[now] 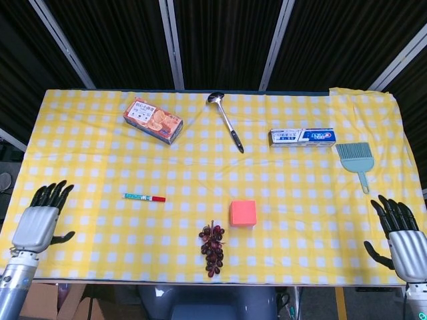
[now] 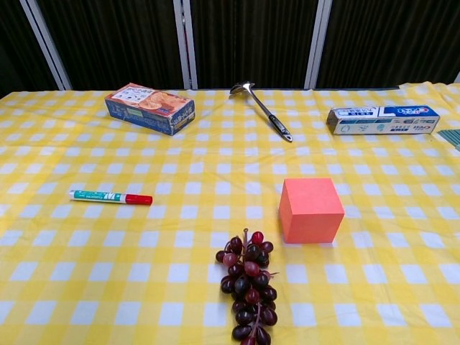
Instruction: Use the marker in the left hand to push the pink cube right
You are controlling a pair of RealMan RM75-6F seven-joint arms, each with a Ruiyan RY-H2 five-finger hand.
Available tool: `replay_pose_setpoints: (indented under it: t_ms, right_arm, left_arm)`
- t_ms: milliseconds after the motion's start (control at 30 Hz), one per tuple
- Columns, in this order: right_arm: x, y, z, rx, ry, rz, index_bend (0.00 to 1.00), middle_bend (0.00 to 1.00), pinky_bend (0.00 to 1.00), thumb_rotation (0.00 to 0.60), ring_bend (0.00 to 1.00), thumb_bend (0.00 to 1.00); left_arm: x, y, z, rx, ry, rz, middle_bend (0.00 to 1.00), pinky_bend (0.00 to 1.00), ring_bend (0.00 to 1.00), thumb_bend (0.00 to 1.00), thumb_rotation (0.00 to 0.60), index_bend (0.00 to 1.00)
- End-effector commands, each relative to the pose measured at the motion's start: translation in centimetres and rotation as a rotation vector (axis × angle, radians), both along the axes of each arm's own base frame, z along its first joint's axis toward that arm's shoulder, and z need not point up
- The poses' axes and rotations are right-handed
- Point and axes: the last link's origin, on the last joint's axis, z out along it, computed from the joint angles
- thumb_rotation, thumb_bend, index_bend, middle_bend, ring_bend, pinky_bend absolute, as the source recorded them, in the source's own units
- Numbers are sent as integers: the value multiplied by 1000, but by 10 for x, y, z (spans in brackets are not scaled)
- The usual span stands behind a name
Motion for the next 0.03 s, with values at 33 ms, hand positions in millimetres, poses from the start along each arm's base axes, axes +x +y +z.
replay_pose_setpoints:
  t_ms: [33]
  right_arm:
    - [0,0,0,-3,-5,-7,0,0,64,600,0,343]
  left_arm:
    - [-10,-9,8,9,25,2,0,0,0,67,600,0]
